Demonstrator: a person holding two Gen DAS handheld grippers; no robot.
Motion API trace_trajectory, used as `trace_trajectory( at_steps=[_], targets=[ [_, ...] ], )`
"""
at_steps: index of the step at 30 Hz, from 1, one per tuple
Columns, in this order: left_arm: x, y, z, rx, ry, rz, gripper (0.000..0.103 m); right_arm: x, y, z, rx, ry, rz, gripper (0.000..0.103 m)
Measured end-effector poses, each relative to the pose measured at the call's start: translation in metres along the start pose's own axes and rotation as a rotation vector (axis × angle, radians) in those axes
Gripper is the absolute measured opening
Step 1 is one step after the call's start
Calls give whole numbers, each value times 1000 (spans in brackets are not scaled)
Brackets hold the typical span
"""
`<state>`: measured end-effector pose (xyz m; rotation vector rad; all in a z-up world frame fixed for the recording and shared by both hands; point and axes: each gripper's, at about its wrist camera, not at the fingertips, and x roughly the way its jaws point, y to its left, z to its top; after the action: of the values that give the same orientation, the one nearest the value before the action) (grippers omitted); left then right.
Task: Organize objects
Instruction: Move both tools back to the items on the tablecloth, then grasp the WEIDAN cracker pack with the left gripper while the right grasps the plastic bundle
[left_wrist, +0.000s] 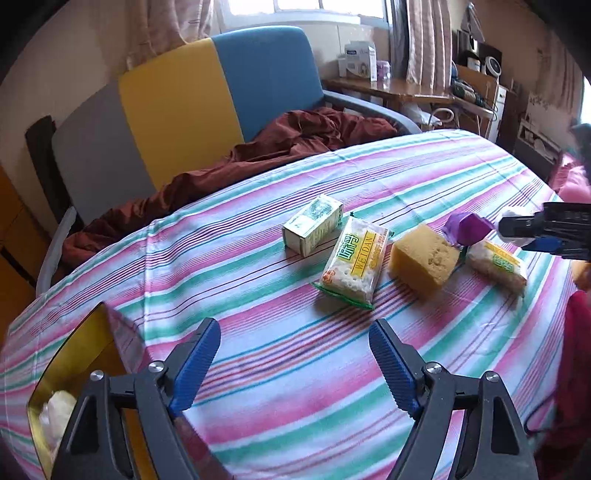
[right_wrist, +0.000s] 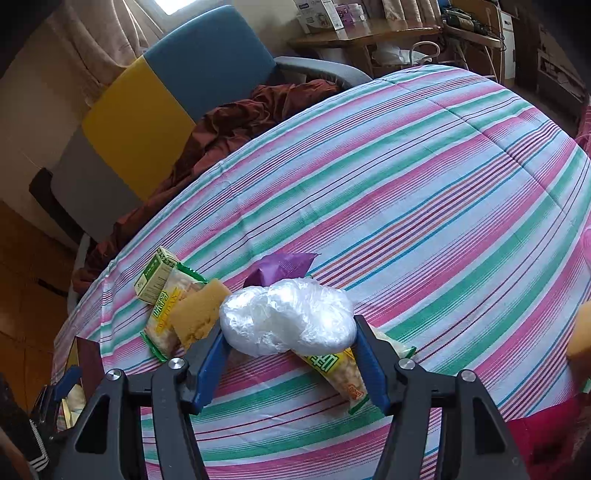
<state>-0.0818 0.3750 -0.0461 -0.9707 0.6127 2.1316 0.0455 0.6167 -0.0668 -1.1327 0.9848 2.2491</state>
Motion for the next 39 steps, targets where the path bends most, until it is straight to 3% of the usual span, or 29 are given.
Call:
trace_trajectory(
  at_steps=[3, 6, 18, 23, 25, 26, 33, 39],
  targets=[
    [19, -10, 10, 53, 13, -2, 78, 3, 5, 0, -11, 17, 48, 65],
    [37, -19, 21, 107, 20, 2, 77, 18, 17, -6, -50, 110, 139, 65],
    [89, -50, 38, 266, 43, -41, 77, 16, 17, -7, -43, 116, 152, 65],
    [101, -46, 48, 195, 54, -92, 72, 18, 18, -6, -48, 121, 143, 65],
    [104, -42, 49, 133, 80, -139, 53, 18, 17, -6, -47, 119, 137, 65],
    [103, -42, 48, 106, 87, -154, 50, 18, 17, -5, -47, 118, 135, 65],
    [80, -51, 21, 53, 100, -112, 49, 14, 17, -2, -49, 98, 147, 65],
    [45, -47, -24, -23, 91, -97, 49, 12, 38, -9, -138, 112, 242, 65]
  ],
)
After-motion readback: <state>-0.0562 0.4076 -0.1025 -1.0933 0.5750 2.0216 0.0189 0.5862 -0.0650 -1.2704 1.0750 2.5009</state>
